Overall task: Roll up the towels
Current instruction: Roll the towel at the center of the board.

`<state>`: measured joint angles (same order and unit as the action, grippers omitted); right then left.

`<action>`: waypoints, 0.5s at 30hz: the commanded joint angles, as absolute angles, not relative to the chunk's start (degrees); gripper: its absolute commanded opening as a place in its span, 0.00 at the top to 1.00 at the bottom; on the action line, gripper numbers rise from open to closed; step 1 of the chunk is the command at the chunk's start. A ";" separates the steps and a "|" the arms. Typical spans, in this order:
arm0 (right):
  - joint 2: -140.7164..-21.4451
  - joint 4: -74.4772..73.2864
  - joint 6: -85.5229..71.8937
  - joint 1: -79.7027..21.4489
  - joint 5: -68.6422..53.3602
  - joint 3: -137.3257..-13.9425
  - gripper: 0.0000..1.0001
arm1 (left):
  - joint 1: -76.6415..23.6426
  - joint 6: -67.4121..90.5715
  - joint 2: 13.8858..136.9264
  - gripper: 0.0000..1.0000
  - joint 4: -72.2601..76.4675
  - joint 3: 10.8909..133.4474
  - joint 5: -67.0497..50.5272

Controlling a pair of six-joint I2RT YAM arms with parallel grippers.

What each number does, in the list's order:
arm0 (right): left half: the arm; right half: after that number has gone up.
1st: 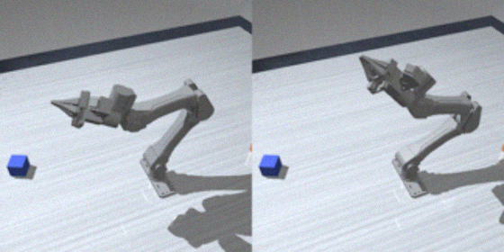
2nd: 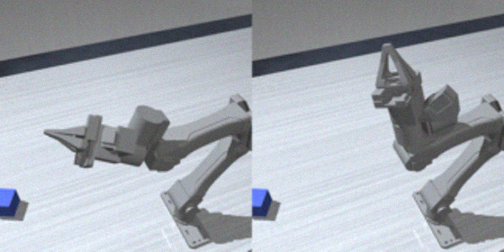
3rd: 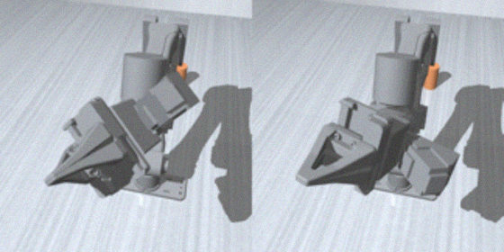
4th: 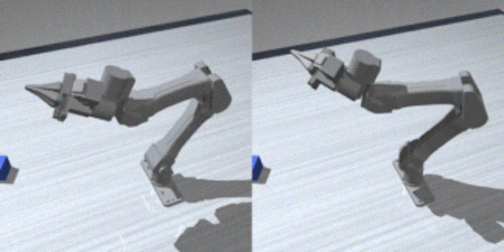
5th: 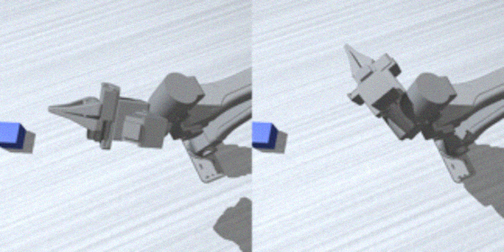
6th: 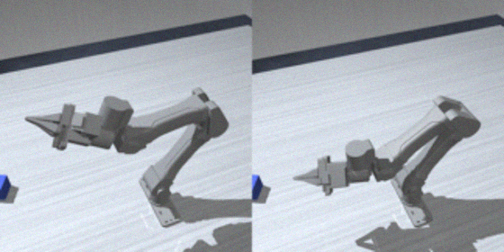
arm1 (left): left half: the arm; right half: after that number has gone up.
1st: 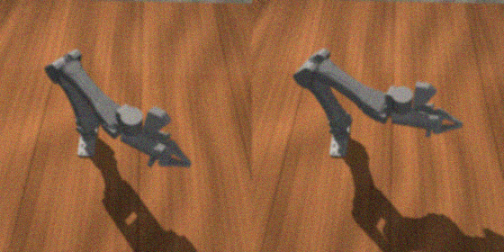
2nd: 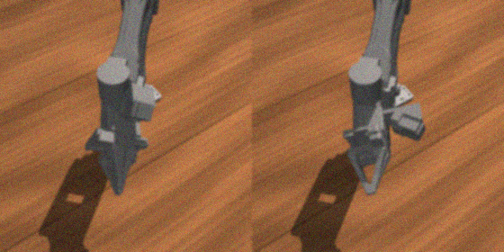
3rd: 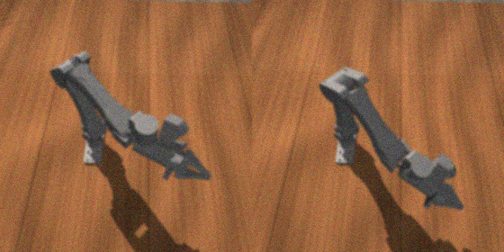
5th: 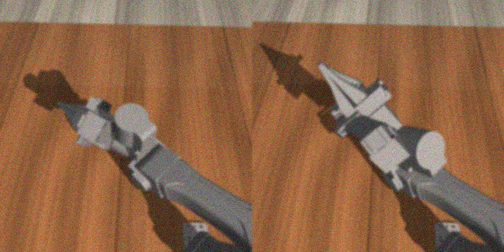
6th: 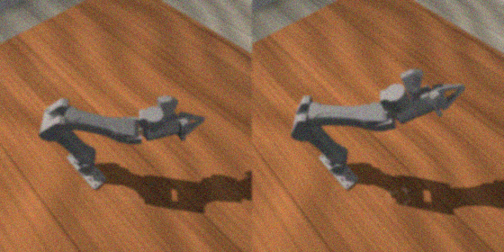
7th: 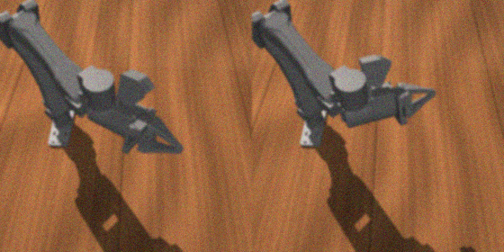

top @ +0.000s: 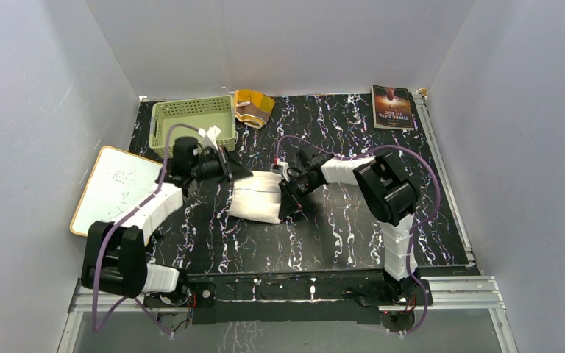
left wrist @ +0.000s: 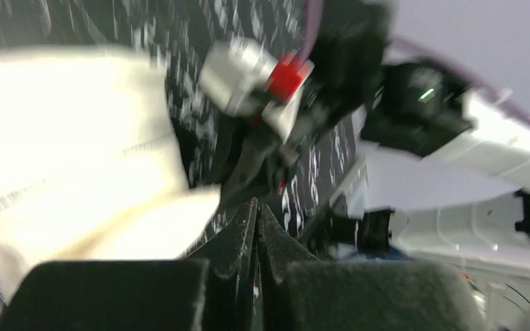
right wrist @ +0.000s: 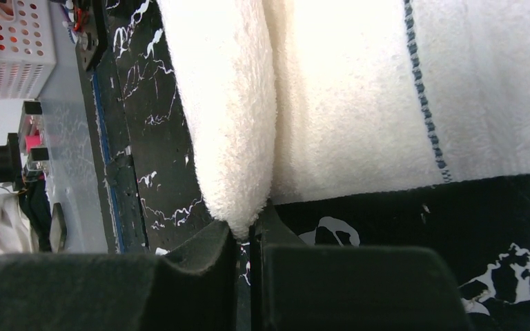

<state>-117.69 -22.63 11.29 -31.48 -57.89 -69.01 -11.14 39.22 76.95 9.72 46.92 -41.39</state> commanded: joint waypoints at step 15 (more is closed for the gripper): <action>-118.31 -24.10 10.68 -31.73 -51.55 -71.26 1.00 | -13.05 47.49 95.33 1.00 28.41 30.15 -36.35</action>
<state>-117.93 -23.66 10.15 -31.53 -56.75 -69.97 -13.08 45.30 91.00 20.36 31.57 -39.66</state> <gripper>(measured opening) 0.035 0.007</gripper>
